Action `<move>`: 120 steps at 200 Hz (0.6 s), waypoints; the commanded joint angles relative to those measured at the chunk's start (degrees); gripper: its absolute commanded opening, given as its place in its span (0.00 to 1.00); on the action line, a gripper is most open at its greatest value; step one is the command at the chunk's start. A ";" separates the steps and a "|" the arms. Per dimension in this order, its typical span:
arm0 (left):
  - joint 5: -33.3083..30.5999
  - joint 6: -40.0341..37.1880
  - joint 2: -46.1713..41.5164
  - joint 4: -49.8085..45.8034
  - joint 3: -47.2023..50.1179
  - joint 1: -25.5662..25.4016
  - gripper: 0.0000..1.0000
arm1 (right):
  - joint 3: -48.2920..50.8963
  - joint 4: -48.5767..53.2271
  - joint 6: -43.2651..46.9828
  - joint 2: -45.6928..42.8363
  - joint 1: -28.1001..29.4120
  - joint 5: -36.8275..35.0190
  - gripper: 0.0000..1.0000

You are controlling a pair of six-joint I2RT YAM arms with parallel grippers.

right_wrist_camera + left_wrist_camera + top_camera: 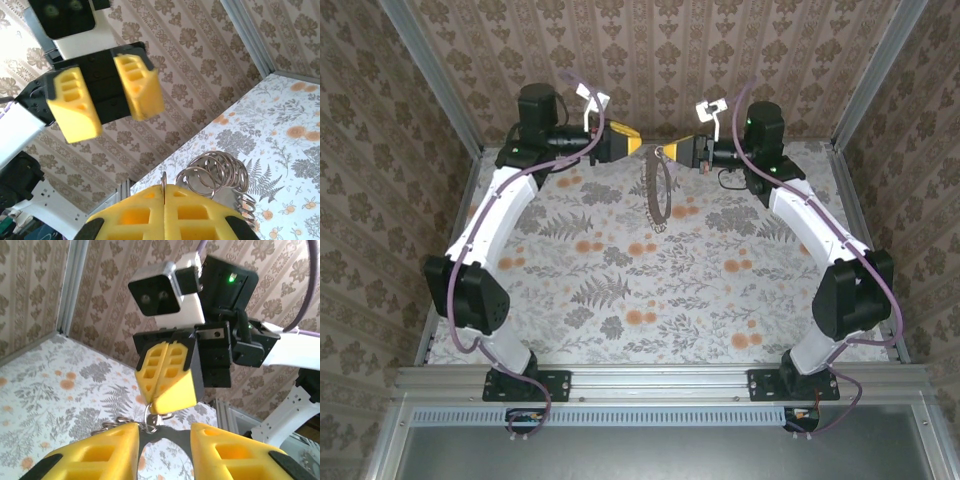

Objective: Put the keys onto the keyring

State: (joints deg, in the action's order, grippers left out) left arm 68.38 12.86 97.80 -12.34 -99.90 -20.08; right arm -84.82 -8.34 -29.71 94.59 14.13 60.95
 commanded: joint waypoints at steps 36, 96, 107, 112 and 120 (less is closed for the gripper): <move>3.99 -5.04 2.84 -7.08 -4.01 -2.15 0.31 | -2.21 0.52 1.68 0.42 0.54 2.88 0.00; 3.52 -4.95 4.11 -7.15 -4.76 -2.86 0.29 | -2.38 0.43 1.63 0.54 0.59 2.95 0.00; 3.35 -4.91 4.32 -7.17 -4.78 -2.94 0.29 | -2.35 0.34 1.63 0.56 0.66 2.95 0.00; 3.36 -4.79 4.49 -7.17 -4.89 -2.98 0.29 | -2.35 0.26 1.59 0.56 0.69 2.95 0.00; 3.28 -4.86 4.66 -7.17 -4.92 -3.15 0.29 | -2.33 0.19 1.58 0.56 0.73 3.00 0.00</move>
State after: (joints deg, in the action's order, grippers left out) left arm 70.67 9.32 101.67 -18.09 -102.54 -22.55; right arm -84.82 -7.42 -28.64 94.89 14.46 62.19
